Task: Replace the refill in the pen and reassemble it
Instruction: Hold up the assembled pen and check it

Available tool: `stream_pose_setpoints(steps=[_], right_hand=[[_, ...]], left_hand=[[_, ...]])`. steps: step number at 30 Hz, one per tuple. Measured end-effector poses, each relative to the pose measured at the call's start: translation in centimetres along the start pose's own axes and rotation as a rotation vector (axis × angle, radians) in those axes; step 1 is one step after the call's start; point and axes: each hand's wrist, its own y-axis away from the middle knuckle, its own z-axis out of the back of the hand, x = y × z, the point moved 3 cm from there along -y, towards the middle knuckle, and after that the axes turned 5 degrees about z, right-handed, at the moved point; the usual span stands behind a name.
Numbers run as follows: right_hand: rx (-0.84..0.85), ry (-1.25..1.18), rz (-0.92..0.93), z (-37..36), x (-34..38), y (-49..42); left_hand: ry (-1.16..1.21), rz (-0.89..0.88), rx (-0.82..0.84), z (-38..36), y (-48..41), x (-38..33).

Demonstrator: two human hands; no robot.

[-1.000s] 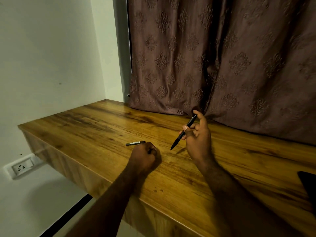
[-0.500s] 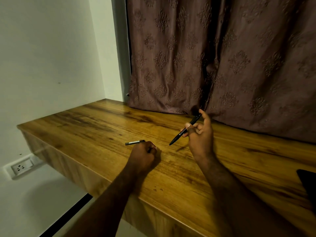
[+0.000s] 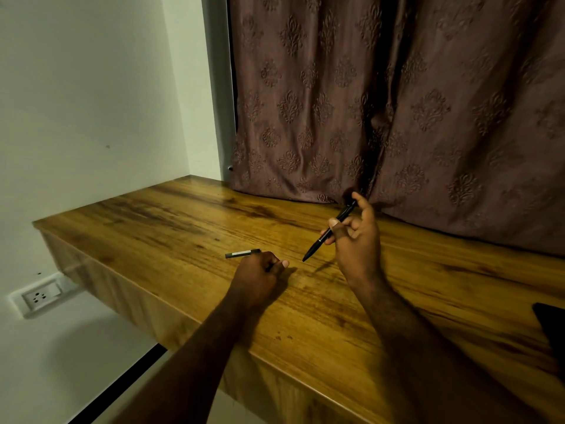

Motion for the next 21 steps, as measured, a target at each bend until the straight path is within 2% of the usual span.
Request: stream_pose_setpoints(steps=[11,21], right_hand=[[-0.021,-0.020,-0.019,0.2,-0.1,-0.1],[-0.089,-0.008,-0.043,0.7,-1.1,-0.3]], left_hand=[[-0.044,0.001,-0.012,0.0,-0.1,0.1],[0.089,0.009,0.060,-0.1,-0.1,0.3]])
